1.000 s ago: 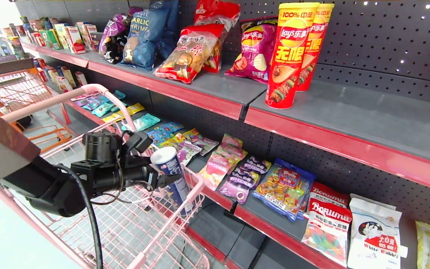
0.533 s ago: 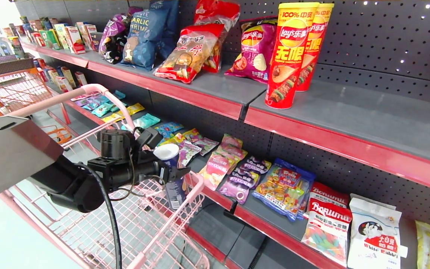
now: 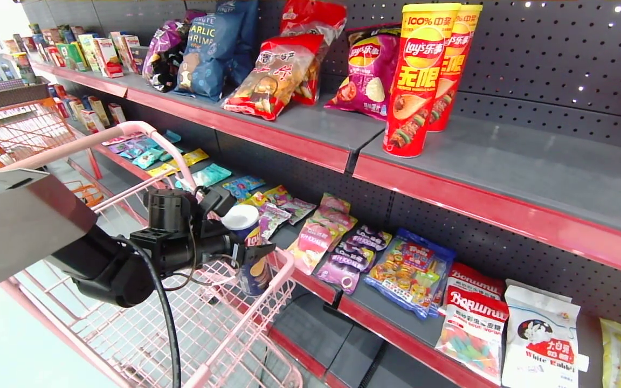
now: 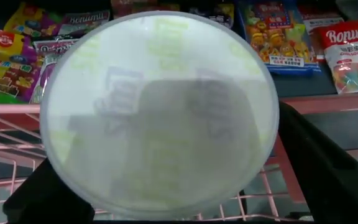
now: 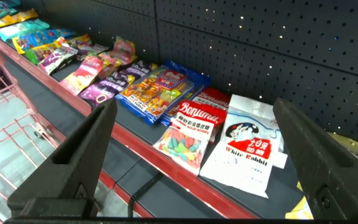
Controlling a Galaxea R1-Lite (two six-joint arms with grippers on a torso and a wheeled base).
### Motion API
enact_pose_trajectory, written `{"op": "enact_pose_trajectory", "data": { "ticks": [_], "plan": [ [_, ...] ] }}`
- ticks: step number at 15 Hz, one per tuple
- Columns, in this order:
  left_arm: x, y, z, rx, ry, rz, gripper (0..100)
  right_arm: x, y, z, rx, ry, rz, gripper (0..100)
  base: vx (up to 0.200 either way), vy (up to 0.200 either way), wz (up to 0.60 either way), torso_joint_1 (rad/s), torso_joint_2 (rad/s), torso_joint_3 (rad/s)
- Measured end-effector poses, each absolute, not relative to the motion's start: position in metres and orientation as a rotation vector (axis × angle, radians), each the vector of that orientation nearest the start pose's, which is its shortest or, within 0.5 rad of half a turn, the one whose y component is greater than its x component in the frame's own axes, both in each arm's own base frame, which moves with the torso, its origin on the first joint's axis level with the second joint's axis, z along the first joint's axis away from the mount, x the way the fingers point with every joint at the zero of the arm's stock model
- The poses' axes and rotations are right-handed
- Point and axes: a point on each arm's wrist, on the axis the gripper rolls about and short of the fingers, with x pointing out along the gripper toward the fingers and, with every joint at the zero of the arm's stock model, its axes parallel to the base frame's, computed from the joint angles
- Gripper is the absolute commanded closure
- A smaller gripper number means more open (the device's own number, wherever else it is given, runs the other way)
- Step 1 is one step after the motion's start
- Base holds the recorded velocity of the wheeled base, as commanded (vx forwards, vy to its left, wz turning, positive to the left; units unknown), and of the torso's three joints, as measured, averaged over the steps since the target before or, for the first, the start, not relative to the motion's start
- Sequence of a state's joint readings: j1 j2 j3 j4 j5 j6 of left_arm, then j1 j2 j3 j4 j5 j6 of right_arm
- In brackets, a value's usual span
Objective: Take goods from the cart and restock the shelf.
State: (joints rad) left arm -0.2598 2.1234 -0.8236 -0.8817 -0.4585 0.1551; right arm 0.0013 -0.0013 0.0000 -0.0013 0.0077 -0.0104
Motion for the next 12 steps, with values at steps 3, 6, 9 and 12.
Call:
{"op": "enact_pose_trajectory", "data": {
  "ticks": [3,6,9,12],
  "plan": [
    [0.356,-0.096,0.067,0.102,0.359,-0.715,0,-0.023,0.000,0.076,-0.010,-0.003,0.009,0,0.000,0.000,0.00,0.000,0.00,0.000],
    [0.357,-0.092,0.067,0.107,0.360,-0.679,100,-0.023,0.000,0.076,-0.010,-0.003,0.010,0,0.000,0.000,0.00,0.000,0.00,0.000],
    [0.357,-0.091,0.067,0.098,0.348,-0.672,100,-0.023,0.000,0.076,-0.010,-0.003,0.010,0,0.000,0.000,0.00,0.000,0.00,0.000],
    [0.352,-0.090,0.069,0.097,0.331,-0.668,100,-0.023,0.000,0.076,-0.010,-0.003,0.010,0,0.000,0.000,0.00,0.000,0.00,0.000]
  ]
}}
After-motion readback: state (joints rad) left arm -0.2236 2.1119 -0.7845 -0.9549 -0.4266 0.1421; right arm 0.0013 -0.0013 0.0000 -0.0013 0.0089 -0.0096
